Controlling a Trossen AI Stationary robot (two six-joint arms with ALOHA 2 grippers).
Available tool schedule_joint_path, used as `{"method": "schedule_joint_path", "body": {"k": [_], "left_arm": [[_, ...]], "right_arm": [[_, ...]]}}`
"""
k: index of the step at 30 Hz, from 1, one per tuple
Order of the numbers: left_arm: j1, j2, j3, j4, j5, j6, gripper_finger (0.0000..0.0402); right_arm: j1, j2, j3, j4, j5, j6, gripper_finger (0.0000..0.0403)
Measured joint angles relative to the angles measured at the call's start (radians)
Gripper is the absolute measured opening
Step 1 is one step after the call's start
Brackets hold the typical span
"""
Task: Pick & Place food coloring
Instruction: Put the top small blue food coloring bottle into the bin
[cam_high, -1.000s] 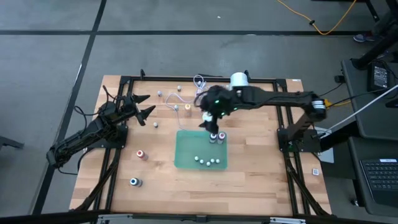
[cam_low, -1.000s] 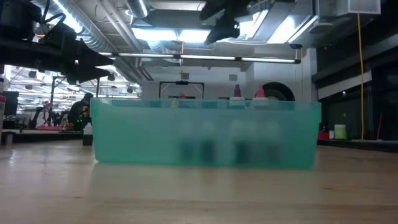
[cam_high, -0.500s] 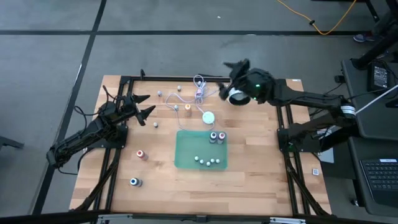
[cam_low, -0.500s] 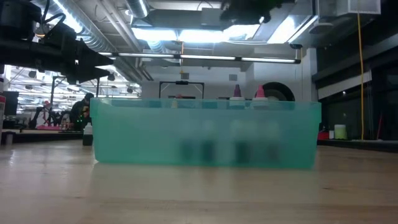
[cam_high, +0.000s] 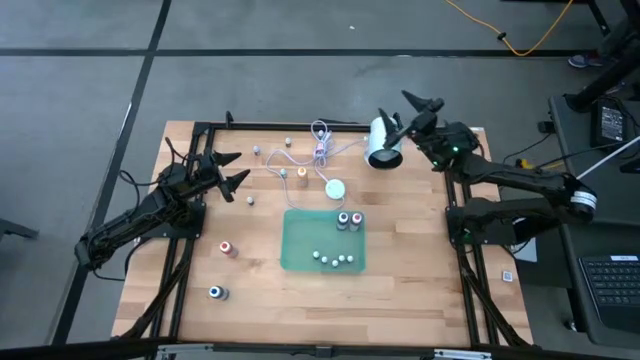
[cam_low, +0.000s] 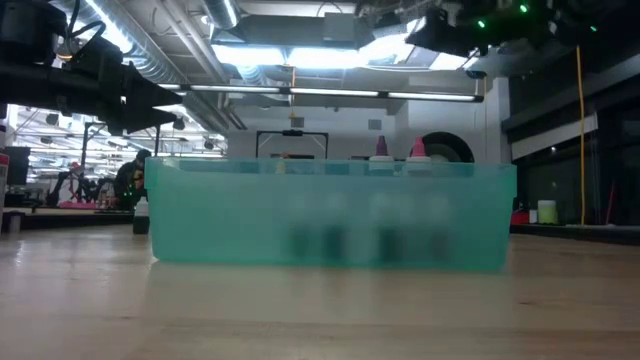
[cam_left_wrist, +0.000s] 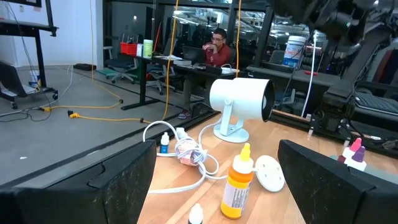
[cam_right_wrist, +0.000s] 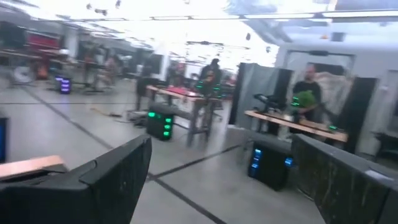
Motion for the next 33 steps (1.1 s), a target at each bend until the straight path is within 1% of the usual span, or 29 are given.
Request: {"method": "schedule_joint_path", "body": {"k": [9,11,15,18,23,28,31,33], "left_arm": [[0.000,0.000,0.000,0.000,0.000,0.000,0.0333],[0.000,0.000,0.000,0.000,0.000,0.000,0.0333],[0.000,0.000,0.000,0.000,0.000,0.000,0.0333],[0.000,0.000,0.000,0.000,0.000,0.000,0.0333],[0.000,0.000,0.000,0.000,0.000,0.000,0.0333],[0.000,0.000,0.000,0.000,0.000,0.000,0.0333],[0.000,0.000,0.000,0.000,0.000,0.000,0.0333],[0.000,0.000,0.000,0.000,0.000,0.000,0.0333]], "right_arm": [[-0.158,-0.161,-0.254,0.067,0.001,0.020,0.0384],[-0.194,-0.191,-0.311,0.073,0.001,0.092,0.0384],[-0.257,-0.250,-0.413,0.075,0.001,0.318,0.0384],[-0.296,-0.293,-0.478,0.073,0.001,0.367,0.0384],[-0.336,-0.372,-0.550,0.072,0.000,0.334,0.0384],[-0.357,-0.452,-0.588,0.074,-0.057,0.208,0.0384],[-0.362,-0.498,-0.609,0.074,-0.060,0.196,0.0384],[-0.370,-0.520,-0.615,0.067,-0.060,0.216,0.0384]]}}
